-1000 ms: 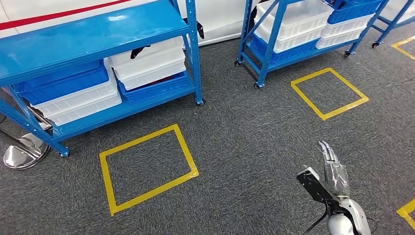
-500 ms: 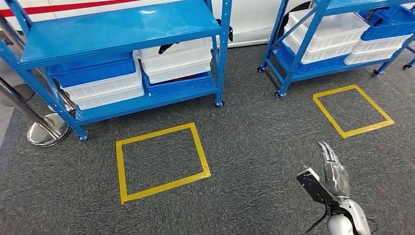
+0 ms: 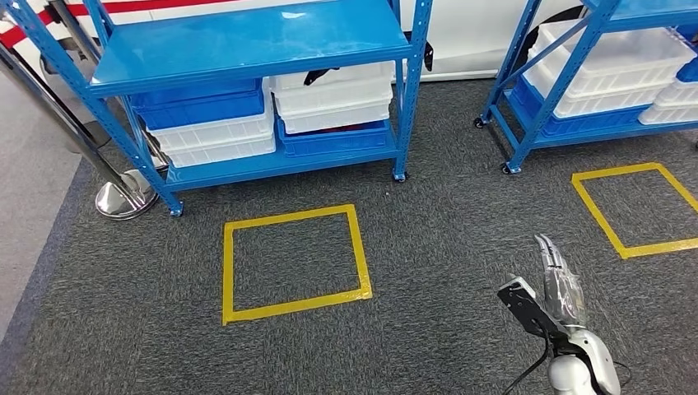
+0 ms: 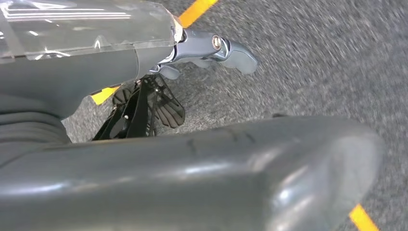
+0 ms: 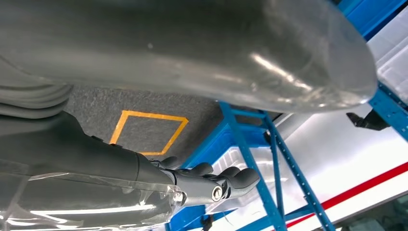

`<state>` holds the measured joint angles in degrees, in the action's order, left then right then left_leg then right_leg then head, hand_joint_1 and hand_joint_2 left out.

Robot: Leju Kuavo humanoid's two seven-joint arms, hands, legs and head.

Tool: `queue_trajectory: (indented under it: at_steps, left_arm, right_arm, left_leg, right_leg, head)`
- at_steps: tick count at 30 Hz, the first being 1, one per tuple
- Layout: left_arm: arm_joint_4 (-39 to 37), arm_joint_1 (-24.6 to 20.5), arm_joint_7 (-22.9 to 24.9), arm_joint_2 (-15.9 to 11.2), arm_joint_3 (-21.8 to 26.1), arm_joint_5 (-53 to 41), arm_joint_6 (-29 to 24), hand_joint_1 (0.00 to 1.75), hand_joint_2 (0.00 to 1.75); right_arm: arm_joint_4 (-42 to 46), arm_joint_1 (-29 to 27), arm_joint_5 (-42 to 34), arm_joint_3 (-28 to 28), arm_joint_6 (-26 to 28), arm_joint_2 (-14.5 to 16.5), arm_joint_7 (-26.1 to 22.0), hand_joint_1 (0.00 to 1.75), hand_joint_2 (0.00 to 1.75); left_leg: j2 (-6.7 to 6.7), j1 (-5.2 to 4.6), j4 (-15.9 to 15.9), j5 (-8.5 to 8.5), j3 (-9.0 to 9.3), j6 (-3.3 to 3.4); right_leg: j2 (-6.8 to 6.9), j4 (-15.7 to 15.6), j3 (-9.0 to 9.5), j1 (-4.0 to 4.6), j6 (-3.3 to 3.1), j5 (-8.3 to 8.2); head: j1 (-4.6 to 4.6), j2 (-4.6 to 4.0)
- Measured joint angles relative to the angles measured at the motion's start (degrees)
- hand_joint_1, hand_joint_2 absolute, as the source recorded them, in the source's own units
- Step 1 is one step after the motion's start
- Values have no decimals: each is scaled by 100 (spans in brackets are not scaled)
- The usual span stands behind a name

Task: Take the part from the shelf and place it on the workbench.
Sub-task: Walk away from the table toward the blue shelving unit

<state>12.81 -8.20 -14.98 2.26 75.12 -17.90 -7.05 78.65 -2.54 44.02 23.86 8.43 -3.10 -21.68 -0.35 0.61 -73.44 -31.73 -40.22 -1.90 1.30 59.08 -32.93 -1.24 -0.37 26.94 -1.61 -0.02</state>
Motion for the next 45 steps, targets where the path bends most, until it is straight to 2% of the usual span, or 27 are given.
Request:
queue_trajectory:
  at_steps: [3,4,5,8,15,20,22,24,26,27,28,29,31,32,33,34,36,37,38,40,41,42,43,44,45]
  left_arm:
    - [0,9,-7,-22,8,37,2,0,0]
    - [0,9,-9,-31,13,46,2,0,0]
    - [0,10,-9,-37,18,50,3,0,0]
    - [0,16,-8,-40,33,61,9,0,0]
    - [0,17,3,-41,38,72,86,0,0]
    - [0,19,18,-49,38,73,85,0,0]
    - [0,18,26,-49,38,64,80,0,0]
    - [0,11,37,-48,38,51,76,0,0]
    - [0,12,51,-45,38,41,73,0,0]
    - [0,16,56,-43,38,36,72,0,0]
    - [0,21,60,-42,38,32,70,0,0]
    - [0,25,63,-40,38,26,70,0,0]
    - [0,26,70,-34,38,8,69,0,0]
    - [-1,21,73,-27,38,-1,68,0,0]
    - [-1,16,76,-20,37,-6,67,0,0]
    - [-2,10,79,-15,37,-9,66,0,0]
    - [-2,-5,88,-14,36,-10,60,0,0]
    - [-2,-13,95,-12,36,-11,56,0,0]
    - [-2,-21,101,-7,36,-12,51,0,0]
    - [-3,-35,109,1,34,-19,46,0,0]
    - [-3,-32,109,2,34,-22,42,0,0]
    - [-2,-24,109,2,33,-24,38,0,0]
    - [-2,-13,110,2,33,-23,34,0,0]
    - [-2,2,111,3,33,-22,29,0,0]
    - [-2,17,113,3,33,-21,26,0,0]
  right_arm:
    - [-32,32,-55,-13,10,-1,-3,0,0]
    - [-35,38,-72,-20,12,-2,-5,0,0]
    - [-38,40,-84,-28,15,-3,-8,0,0]
    - [-48,43,-97,-51,24,-7,-11,0,0]
    - [-49,33,-183,-60,55,-9,-30,0,0]
    - [-46,31,-185,-61,67,-8,-35,0,0]
    - [-42,32,-187,-63,75,-7,-34,0,0]
    - [-36,31,-189,-65,83,-9,-29,0,0]
    - [-31,10,-194,-55,85,-17,-17,0,0]
    - [-31,-10,-196,-47,84,-22,-11,0,0]
    - [-31,-29,-199,-39,83,-26,-7,0,0]
    - [-31,-46,-202,-32,81,-28,-4,0,0]
    - [-31,-63,-208,-13,80,-43,-2,0,0]
    - [-33,-66,-211,2,79,-50,-1,0,0]
    - [-35,-70,-213,14,78,-57,0,0,0]
    - [-35,-81,-215,25,78,-63,1,0,0]
    - [-23,-103,-219,36,79,-69,0,0,0]
    - [-10,-115,-220,41,81,-69,-1,0,0]
    - [1,-119,-220,47,83,-68,-3,0,0]
    - [21,-127,-219,58,85,-66,-3,0,0]
    - [24,-131,-219,62,84,-66,-3,0,0]
    - [25,-138,-220,65,83,-66,-2,0,0]
    - [25,-148,-222,68,80,-66,-2,0,0]
    - [25,-157,-225,71,77,-66,-2,0,0]
    - [25,-165,-229,74,73,-66,-2,0,0]
  left_leg:
    - [35,-33,1196,516,618,106]
    - [48,-44,1443,587,740,127]
    - [58,-55,1539,595,782,133]
    - [49,-80,1546,609,779,134]
    - [52,-127,1496,584,742,249]
    - [43,-159,1499,580,707,356]
    - [21,-142,1552,557,751,430]
    - [1,-128,1587,515,822,493]
    - [-6,-137,1586,482,855,518]
    - [-11,-143,1584,461,881,519]
    - [-16,-148,1581,435,917,512]
    - [-22,-151,1580,403,970,497]
    - [-27,-151,1581,310,1104,454]
    - [-29,-154,1579,259,1167,426]
    - [-31,-153,1585,214,1205,392]
    - [-32,-151,1593,177,1240,355]
    - [-34,-150,1512,188,1286,281]
    - [-28,-148,1369,226,1266,251]
    - [-21,-143,1124,284,1166,216]
    - [-7,-110,474,261,750,143]
    - [-4,-90,166,131,486,106]
    - [-3,-70,-41,-68,240,79]
    - [-1,-55,-119,-265,45,58]
    - [1,-42,-49,-402,-89,41]
    - [6,-34,154,-397,-162,35]
  right_leg:
    - [50,1,24,23,17,8]
    - [58,10,22,39,29,18]
    - [60,16,16,49,33,22]
    - [62,14,11,44,47,11]
    - [59,-43,21,-1,186,-31]
    - [63,-32,29,-38,301,-86]
    - [38,81,-7,-49,349,-91]
    - [-28,462,-215,-52,344,107]
    - [-85,1172,-630,-37,324,439]
    - [-96,1468,-823,-28,319,537]
    - [-102,1605,-942,-19,312,530]
    - [-104,1508,-939,-12,301,394]
    - [-106,789,-663,6,247,-82]
    - [-109,425,-517,27,213,-223]
    - [-111,184,-416,51,172,-266]
    - [-114,69,-365,75,131,-250]
    - [-122,32,-269,82,50,-155]
    - [-124,-1,-183,71,10,-132]
    - [-123,-26,-81,55,-27,-77]
    - [-115,-62,120,44,-70,60]
    - [-112,-66,214,38,-78,141]
    - [-114,-67,314,31,-74,228]
    - [-119,-68,427,20,-65,323]
    - [-126,-70,554,6,-52,425]
    - [-132,-74,691,-8,-35,534]
  head:
    - [0,0]
    - [-1,0]
    - [0,0]
    - [2,0]
    - [2,0]
    - [1,0]
    - [2,0]
    - [3,0]
    - [5,0]
    - [4,0]
    - [5,0]
    - [5,0]
    - [6,0]
    - [4,0]
    - [3,1]
    - [4,1]
    - [5,1]
    - [6,0]
    - [4,0]
    - [1,0]
    - [0,1]
    - [1,0]
    - [1,0]
    - [1,0]
    - [1,0]
